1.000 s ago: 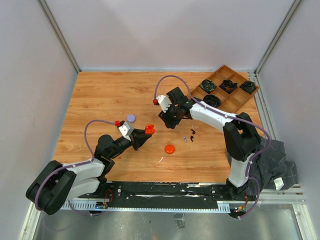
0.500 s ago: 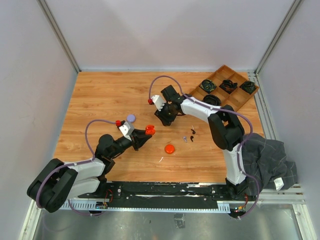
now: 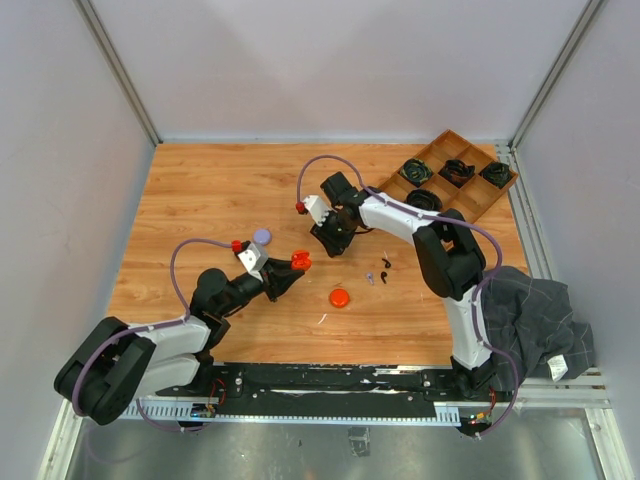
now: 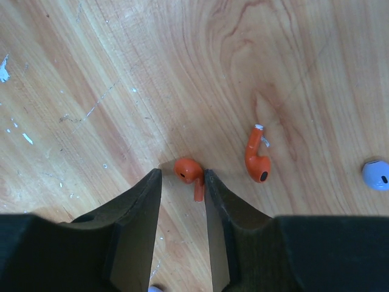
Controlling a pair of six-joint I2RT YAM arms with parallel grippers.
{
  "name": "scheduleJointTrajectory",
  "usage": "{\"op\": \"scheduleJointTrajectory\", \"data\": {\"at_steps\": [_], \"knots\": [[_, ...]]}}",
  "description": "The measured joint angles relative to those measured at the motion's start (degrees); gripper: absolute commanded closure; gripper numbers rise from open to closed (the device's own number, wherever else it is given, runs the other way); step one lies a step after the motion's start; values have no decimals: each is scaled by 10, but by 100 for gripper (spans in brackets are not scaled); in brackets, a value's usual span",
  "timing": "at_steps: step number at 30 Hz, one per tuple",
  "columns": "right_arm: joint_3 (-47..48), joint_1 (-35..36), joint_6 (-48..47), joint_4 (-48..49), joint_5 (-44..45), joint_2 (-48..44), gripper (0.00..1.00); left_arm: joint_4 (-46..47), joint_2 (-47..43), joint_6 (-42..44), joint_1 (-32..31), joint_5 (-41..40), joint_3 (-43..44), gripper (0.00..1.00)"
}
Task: Insert the wireless bluetooth earbuds into the charging case
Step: Pick up the earbud from the center of the board.
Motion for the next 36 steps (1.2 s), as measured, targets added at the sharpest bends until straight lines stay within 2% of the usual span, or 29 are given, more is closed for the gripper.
{"op": "scheduleJointTrajectory", "data": {"at_steps": [9,15,23,31,36], "knots": [[22,0,19,-18,9,14,67,3,7,-6,0,6,1,100],[42,0,38,-24,27,25,76,3,9,-8,0,7,2,100],[42,1,67,-28,59,25,81,4,13,-9,0,8,5,100],[-9,1,124,-50,116,-12,83,4,16,-10,0,9,7,100],[-56,1,172,-52,138,-43,90,6,19,-13,0,12,7,100]]}}
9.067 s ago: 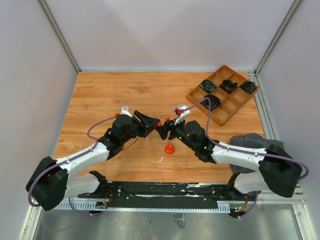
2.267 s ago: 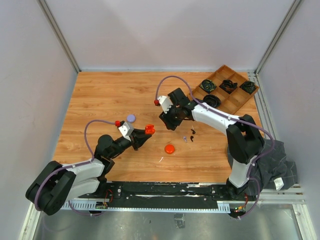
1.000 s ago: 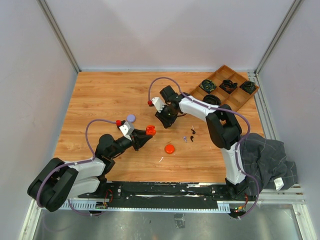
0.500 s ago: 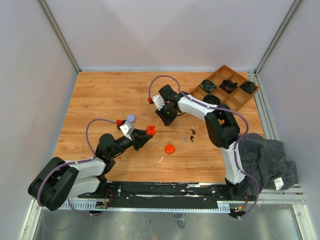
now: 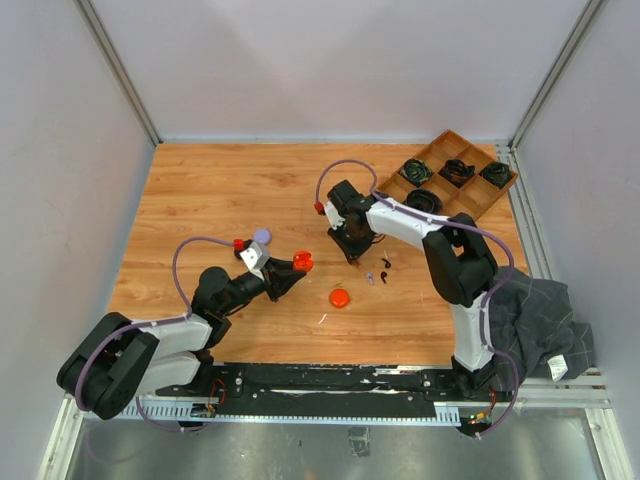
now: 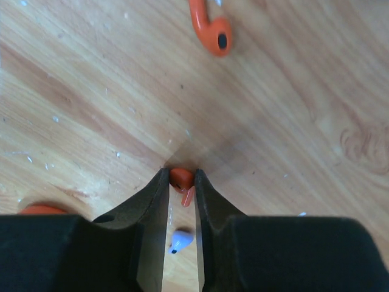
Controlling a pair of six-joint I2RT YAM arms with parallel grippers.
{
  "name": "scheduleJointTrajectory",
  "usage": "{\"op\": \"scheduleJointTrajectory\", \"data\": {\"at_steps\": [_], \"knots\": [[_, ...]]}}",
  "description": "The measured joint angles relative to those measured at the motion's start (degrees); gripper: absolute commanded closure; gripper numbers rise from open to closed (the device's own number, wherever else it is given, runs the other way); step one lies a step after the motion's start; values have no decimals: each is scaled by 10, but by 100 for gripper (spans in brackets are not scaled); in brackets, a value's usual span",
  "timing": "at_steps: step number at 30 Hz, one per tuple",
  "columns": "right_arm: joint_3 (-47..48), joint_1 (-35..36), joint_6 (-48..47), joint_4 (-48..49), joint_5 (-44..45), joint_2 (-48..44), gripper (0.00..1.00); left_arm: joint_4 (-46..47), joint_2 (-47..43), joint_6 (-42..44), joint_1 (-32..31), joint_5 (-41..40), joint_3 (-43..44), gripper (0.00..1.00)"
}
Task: Insert the wireless bluetooth earbuds into the charging case
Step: Pick up the earbud from the center of the board, then place the earbud in the charging case.
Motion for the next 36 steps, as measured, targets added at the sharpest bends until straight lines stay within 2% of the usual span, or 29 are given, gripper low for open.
{"op": "scheduleJointTrajectory", "data": {"at_steps": [7,14,28,36], "knots": [[-78,0,33,13,7,-65,93,11,1,-9,0,9,0,100],[-115,10,59,47,9,-196,93,41,-2,-12,0,23,-1,100],[-199,104,100,178,8,-455,92,184,-2,-38,0,87,-12,100],[-257,189,115,278,19,-518,92,188,-33,-34,0,99,-10,100]]}}
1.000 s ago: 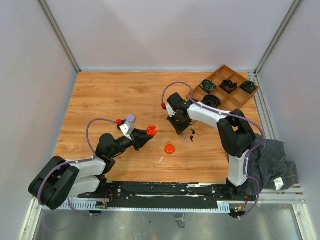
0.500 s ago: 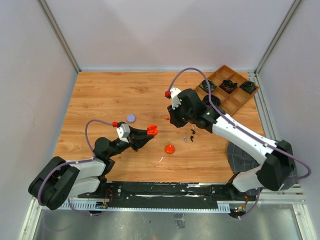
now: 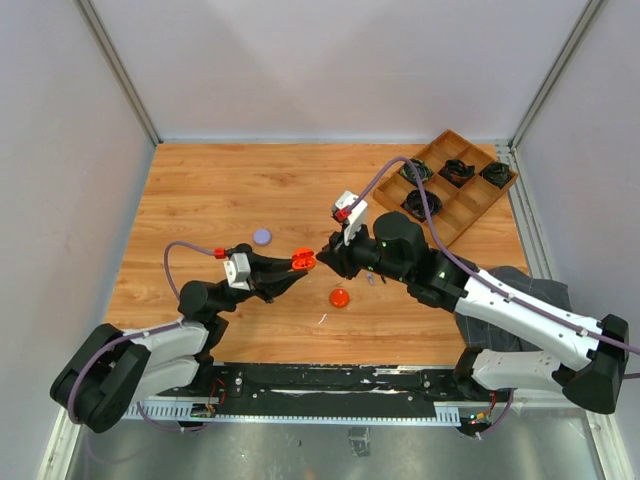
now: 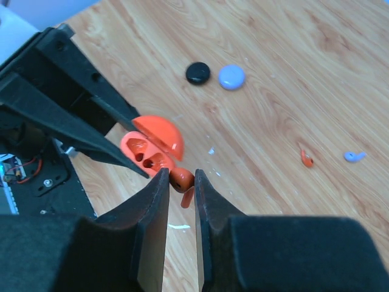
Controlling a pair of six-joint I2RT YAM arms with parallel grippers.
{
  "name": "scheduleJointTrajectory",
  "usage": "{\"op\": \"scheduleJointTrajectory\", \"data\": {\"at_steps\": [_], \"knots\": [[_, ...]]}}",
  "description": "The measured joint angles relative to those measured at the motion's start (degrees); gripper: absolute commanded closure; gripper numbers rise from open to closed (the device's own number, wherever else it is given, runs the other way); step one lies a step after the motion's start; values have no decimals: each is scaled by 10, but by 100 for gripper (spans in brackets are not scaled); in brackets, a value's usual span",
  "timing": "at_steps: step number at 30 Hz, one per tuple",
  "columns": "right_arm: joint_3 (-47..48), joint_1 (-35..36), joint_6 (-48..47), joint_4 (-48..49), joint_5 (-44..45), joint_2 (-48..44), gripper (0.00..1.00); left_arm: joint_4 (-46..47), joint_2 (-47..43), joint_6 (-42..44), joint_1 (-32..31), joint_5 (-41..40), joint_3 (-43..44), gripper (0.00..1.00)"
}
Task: Insert the wireless bluetooth earbuds into the charging case
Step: Place the earbud in the charging case.
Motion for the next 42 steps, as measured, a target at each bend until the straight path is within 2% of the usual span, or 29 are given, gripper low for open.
{"op": "scheduleJointTrajectory", "data": {"at_steps": [9,17,42], "knots": [[-61,65,0,117,12,-32,92,-46,-79,6,0,2,17,100],[-79,81,-9,188,14,-42,91,-78,-105,6,0,3,17,100],[-98,81,-24,267,0,-24,89,-70,-125,-51,0,8,24,100]]}}
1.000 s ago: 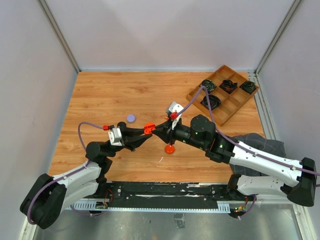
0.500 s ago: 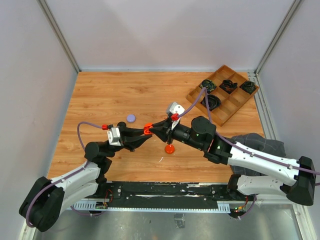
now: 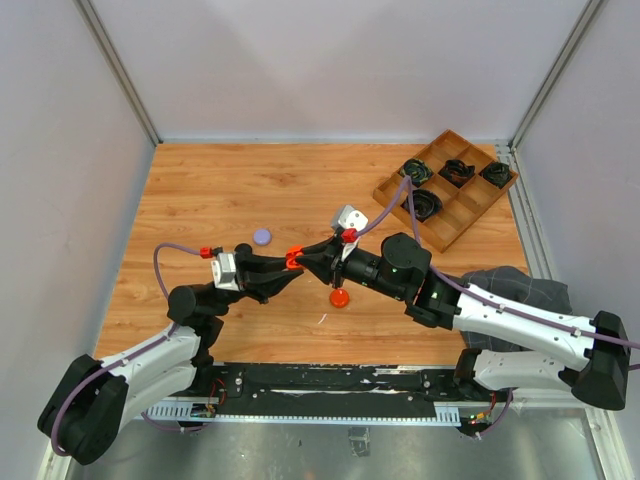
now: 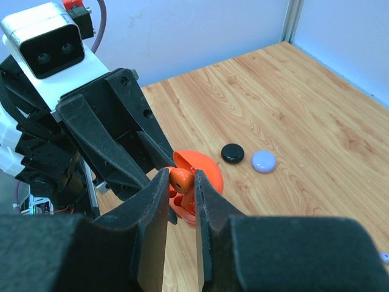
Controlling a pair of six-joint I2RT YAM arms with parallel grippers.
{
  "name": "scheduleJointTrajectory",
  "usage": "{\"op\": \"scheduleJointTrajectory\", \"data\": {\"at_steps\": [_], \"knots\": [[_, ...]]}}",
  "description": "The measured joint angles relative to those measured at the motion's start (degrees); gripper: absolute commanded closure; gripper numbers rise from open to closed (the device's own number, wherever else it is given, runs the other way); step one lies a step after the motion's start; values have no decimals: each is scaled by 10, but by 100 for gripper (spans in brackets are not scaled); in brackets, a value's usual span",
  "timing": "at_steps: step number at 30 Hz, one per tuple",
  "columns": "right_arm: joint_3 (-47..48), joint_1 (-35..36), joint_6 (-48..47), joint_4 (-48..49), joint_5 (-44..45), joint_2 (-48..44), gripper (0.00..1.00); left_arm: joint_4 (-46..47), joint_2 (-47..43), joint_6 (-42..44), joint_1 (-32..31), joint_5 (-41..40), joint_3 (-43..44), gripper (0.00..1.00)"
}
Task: Insert the wireless bluetooth earbuds into the charging case
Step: Place the earbud in the charging case.
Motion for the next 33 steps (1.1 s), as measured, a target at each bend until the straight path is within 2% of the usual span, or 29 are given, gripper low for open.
{"op": "scheduleJointTrajectory", "data": {"at_steps": [13,22,30,33], "knots": [[-24,0,0,59,-17,0,88,9,0,-34,0,-20,0,100],[-40,0,0,91,-20,-2,78,11,-7,-52,0,-29,0,100],[-53,9,-5,89,-19,-6,63,12,-7,-63,0,-35,0,100],[-53,15,-9,86,-16,-9,50,12,-7,-63,0,-35,0,100]]}}
